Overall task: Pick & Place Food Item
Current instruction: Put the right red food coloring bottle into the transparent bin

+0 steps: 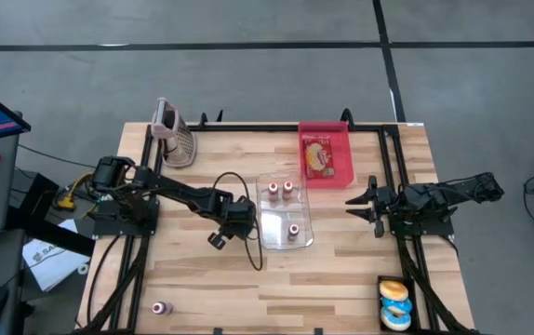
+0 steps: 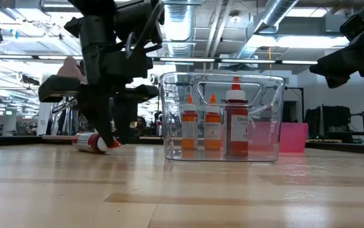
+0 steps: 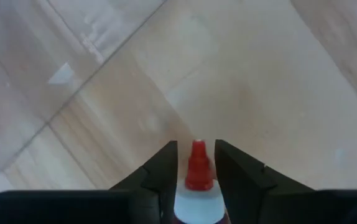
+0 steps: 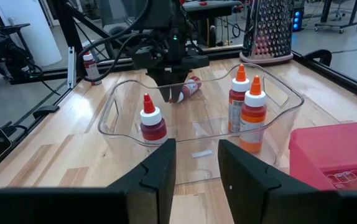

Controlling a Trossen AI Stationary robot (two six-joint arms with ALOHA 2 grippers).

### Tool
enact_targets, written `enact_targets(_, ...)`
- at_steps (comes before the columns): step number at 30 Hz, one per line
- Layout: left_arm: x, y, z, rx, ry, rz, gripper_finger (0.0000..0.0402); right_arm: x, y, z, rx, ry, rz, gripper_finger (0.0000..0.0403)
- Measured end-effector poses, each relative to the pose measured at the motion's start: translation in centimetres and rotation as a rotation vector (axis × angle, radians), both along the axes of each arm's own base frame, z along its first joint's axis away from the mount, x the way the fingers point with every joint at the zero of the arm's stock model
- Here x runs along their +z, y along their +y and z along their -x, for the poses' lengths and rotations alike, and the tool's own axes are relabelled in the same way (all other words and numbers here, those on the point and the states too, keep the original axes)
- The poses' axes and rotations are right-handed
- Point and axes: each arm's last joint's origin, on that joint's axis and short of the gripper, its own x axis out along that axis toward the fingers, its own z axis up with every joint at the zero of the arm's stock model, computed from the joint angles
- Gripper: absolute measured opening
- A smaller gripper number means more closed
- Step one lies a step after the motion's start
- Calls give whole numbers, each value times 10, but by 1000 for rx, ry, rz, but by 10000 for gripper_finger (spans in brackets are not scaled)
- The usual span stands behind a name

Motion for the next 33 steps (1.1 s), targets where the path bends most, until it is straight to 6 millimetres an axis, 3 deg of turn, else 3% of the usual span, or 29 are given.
enact_targets(8,0,10,-1,29,5,22,71,0,0,0,0,0,0,113)
enact_targets(21,-1,9,-2,28,-1,28,76,0,0,0,0,0,0,113)
enact_targets(28,-16,9,-5,30,45,32,76,0,0,0,0,0,0,113)
enact_targets(33,-15,9,-5,37,32,37,63,0,0,0,0,0,0,113)
